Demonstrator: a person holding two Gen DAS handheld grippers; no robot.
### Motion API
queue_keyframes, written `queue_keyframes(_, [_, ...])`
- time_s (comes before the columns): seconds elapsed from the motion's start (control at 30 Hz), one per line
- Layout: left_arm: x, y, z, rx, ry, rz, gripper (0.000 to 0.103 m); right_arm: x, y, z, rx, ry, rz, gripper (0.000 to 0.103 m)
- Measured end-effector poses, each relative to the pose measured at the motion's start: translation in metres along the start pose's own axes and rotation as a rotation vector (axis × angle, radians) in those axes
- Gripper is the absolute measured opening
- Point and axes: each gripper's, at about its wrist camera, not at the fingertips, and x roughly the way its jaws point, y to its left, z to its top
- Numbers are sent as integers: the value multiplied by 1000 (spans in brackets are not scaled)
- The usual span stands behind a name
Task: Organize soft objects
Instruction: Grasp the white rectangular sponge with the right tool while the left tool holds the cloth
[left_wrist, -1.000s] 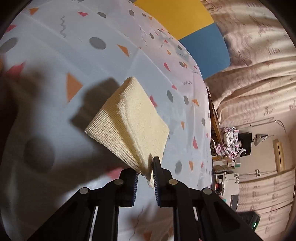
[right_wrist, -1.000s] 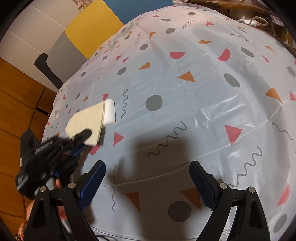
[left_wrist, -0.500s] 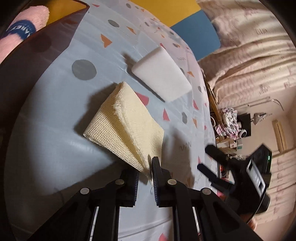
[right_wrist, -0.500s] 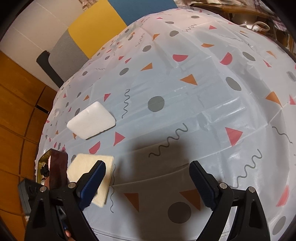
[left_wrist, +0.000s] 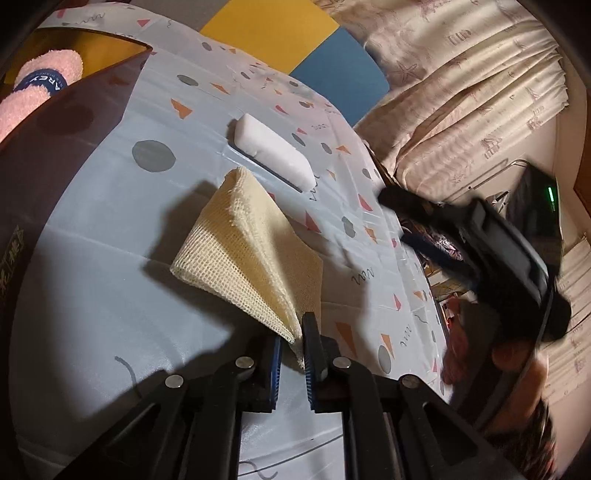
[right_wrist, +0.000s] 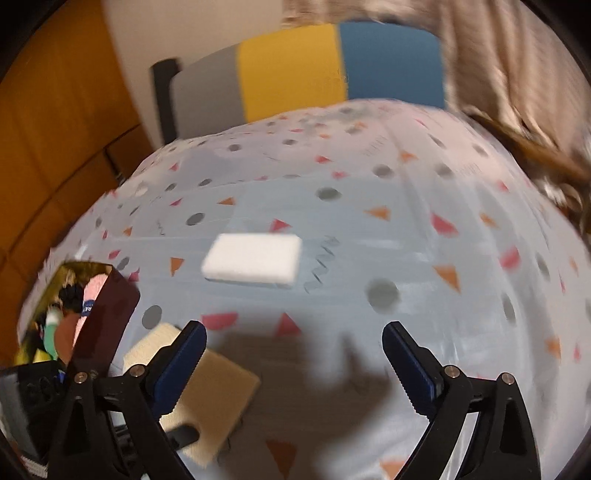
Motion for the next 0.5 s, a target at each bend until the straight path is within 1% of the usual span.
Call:
queue_keyframes(0.1, [-1, 0, -2, 20, -8, -11, 11, 21, 19, 22, -135, 20, 2, 98])
queue_keyframes(0.13, [-2, 0, -2, 19, -8, -15, 11, 33, 27, 32, -192, 48, 10, 98])
queue_keyframes(0.17, [-3, 1, -2, 19, -8, -18, 11, 40, 32, 36, -223, 68, 13, 98])
queue_keyframes(0.23, [-5, 3, -2, 17, -13, -31, 11, 63, 45, 46, -335, 148, 19, 98])
queue_keyframes(0.33, [-7, 5, -4, 14, -15, -45, 11, 88, 59, 52, -479, 214, 10, 98])
queue_keyframes(0.4, [-9, 7, -4, 13, -17, -53, 11, 103, 67, 56, -555, 230, 0, 98])
queue_keyframes(0.5, [-10, 8, -5, 11, -19, -63, 11, 121, 70, 63, -589, 262, 14, 98])
